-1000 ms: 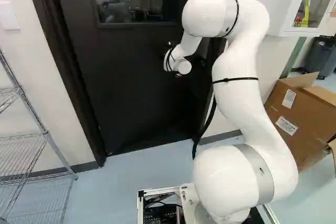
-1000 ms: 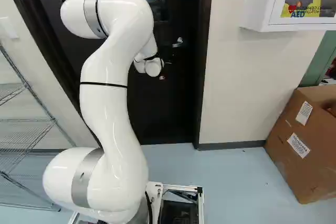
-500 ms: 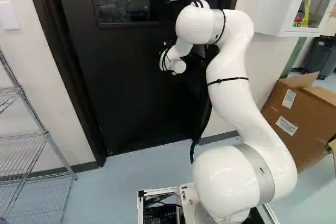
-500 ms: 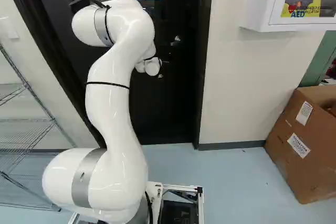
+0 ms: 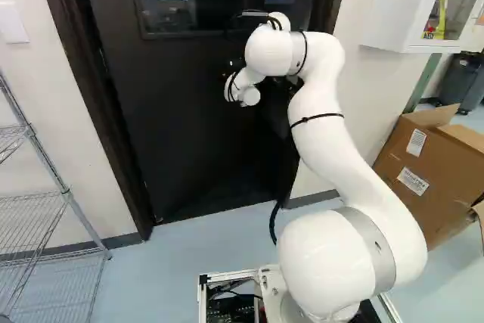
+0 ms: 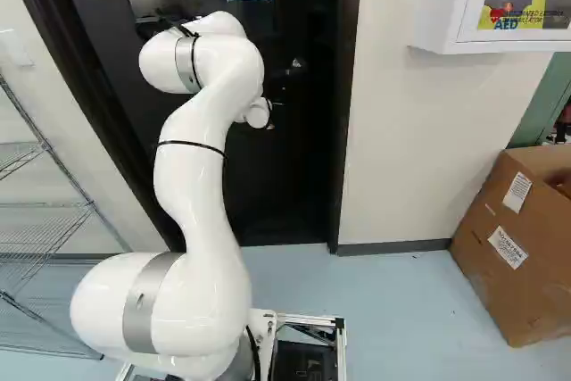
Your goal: Open the door and move inside
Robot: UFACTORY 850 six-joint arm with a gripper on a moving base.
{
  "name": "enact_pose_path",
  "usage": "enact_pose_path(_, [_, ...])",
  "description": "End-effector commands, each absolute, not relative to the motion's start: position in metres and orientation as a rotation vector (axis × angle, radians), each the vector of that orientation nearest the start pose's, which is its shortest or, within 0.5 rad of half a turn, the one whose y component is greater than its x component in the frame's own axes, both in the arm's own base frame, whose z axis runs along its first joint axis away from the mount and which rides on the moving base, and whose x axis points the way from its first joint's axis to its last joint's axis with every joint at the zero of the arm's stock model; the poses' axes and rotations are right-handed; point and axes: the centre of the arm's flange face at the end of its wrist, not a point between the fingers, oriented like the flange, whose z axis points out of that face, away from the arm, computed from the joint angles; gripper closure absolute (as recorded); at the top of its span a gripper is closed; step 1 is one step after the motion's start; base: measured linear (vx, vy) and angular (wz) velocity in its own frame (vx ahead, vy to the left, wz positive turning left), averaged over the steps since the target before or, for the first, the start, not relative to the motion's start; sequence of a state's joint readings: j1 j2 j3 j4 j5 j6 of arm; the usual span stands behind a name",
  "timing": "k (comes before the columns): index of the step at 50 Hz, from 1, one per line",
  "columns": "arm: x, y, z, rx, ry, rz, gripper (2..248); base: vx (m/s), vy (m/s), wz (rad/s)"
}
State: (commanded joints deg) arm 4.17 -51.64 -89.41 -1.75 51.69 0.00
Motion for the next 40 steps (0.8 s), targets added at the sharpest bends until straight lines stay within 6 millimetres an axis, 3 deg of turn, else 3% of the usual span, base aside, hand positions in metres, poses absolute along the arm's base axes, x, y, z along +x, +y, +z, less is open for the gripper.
enact_pose_path(17, [0.773, 0.053, 0.360, -2.198, -0.079, -2.175, 3, 0.000, 0.000, 0.000])
enact_pose_path(40, [0.739, 0.020, 0.370, -2.267, 0.059, -2.153, 3, 0.000, 0.000, 0.000])
